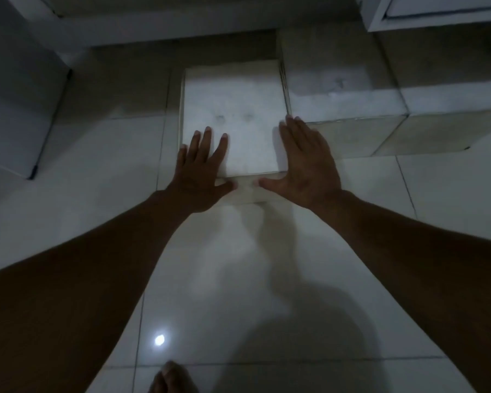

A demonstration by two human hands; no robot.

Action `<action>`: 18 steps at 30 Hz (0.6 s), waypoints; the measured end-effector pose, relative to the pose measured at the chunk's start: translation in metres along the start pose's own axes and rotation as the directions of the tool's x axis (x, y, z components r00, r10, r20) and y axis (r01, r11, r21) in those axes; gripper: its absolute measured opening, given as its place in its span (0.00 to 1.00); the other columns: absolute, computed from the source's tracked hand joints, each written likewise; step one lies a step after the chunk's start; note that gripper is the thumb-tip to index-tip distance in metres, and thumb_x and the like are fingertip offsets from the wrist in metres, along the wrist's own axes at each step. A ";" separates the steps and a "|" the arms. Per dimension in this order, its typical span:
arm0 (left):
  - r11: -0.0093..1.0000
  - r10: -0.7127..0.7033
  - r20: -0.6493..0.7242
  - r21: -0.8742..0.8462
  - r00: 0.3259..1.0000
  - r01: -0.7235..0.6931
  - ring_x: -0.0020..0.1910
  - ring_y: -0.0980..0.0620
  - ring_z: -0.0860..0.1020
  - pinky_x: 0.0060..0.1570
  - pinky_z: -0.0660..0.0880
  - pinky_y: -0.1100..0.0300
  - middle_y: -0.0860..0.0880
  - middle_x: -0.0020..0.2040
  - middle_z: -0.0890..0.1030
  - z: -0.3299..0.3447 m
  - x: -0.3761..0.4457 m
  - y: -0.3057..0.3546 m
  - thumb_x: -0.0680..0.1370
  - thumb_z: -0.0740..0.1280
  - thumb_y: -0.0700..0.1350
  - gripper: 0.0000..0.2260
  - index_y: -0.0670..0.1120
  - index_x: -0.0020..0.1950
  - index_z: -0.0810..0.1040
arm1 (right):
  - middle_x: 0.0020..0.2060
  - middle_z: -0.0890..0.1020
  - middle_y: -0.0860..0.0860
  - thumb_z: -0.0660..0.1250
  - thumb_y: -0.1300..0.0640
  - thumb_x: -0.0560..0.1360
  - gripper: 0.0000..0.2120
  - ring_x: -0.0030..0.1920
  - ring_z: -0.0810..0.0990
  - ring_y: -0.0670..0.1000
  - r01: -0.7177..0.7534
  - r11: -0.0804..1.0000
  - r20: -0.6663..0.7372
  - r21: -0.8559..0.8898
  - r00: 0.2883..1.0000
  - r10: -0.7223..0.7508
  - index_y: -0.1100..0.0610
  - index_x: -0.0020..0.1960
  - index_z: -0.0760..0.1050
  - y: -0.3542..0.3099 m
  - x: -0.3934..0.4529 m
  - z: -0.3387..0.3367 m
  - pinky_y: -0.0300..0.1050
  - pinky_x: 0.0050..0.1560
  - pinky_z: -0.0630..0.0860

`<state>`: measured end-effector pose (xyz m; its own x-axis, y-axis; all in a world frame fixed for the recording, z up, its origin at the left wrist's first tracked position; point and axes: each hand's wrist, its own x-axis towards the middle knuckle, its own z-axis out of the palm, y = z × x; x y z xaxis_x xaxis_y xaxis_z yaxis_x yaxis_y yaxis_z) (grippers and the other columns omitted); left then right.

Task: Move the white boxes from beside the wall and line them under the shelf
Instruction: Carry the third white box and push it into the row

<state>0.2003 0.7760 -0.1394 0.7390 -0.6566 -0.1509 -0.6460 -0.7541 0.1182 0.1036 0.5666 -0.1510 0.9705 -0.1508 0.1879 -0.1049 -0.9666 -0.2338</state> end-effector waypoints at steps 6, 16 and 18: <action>1.000 0.009 0.014 0.001 1.000 -0.009 0.77 0.43 0.35 0.74 0.38 0.43 0.43 0.79 0.35 -0.006 0.034 -0.012 0.77 0.61 0.64 0.43 0.52 0.80 0.38 | 0.78 0.46 0.59 0.51 0.15 0.59 0.66 0.78 0.42 0.57 -0.191 0.961 0.111 -0.199 0.970 0.215 0.62 0.79 0.43 0.020 0.030 -0.004 0.61 0.76 0.42; 0.999 0.023 0.007 0.027 1.000 -0.023 0.77 0.43 0.35 0.73 0.38 0.44 0.43 0.79 0.35 -0.013 0.071 -0.025 0.78 0.61 0.63 0.42 0.52 0.80 0.37 | 0.78 0.54 0.54 0.60 0.21 0.64 0.57 0.78 0.50 0.52 -0.255 0.962 0.020 -0.096 0.966 0.258 0.58 0.78 0.53 0.026 0.049 0.003 0.54 0.77 0.46; 0.999 0.018 0.001 0.032 1.000 -0.018 0.77 0.43 0.36 0.73 0.38 0.44 0.43 0.79 0.35 -0.013 0.075 -0.027 0.78 0.61 0.63 0.42 0.52 0.80 0.38 | 0.78 0.56 0.53 0.60 0.23 0.65 0.54 0.78 0.51 0.52 -0.266 0.960 -0.017 -0.085 0.964 0.266 0.57 0.78 0.54 0.026 0.050 0.006 0.53 0.77 0.47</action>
<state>0.2754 0.7470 -0.1407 0.7270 -0.6703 -0.1492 -0.6651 -0.7413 0.0899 0.1502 0.5351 -0.1532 0.9039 -0.4059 0.1349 -0.3778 -0.9055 -0.1930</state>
